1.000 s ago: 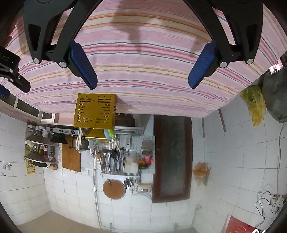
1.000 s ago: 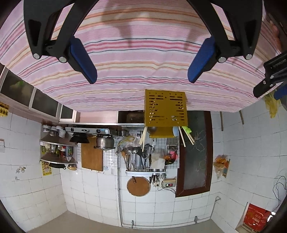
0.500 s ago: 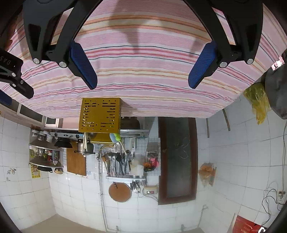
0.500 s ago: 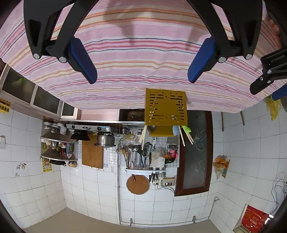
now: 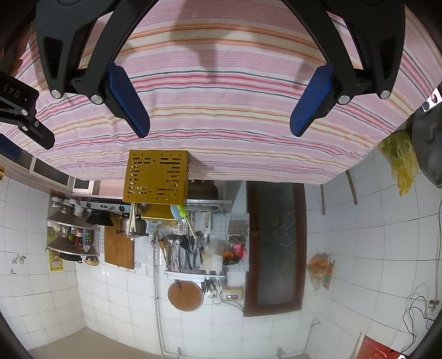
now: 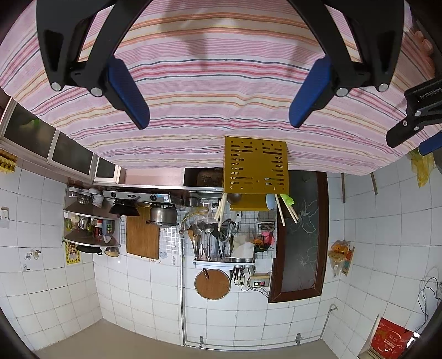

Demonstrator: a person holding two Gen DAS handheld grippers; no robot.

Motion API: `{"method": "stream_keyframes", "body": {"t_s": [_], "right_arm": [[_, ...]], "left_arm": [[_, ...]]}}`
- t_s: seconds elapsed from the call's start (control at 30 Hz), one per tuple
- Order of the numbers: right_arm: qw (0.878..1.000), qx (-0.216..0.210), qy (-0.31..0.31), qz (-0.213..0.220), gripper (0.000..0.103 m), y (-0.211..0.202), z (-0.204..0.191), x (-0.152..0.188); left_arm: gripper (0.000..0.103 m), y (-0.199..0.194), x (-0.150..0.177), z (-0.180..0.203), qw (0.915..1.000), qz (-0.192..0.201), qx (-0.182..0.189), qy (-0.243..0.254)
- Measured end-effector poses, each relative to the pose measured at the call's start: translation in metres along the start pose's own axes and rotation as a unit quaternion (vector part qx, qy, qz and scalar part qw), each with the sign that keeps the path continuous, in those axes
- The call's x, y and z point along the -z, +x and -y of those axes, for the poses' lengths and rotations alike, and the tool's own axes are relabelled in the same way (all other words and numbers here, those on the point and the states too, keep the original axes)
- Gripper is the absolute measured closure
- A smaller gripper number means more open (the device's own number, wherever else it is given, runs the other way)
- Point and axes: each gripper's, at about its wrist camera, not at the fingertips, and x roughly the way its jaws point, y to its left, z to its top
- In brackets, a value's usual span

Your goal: Organize utensils

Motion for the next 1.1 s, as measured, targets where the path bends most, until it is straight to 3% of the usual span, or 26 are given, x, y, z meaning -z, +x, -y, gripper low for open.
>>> {"method": "stream_keyframes", "body": {"t_s": [1.1], "right_arm": [[1.000, 0.002, 0.004, 0.004, 0.004, 0.0011, -0.0001, 0.0012]], "left_arm": [[0.005, -0.0039, -0.0005, 0.0000, 1.0000, 0.007, 0.000, -0.002]]}}
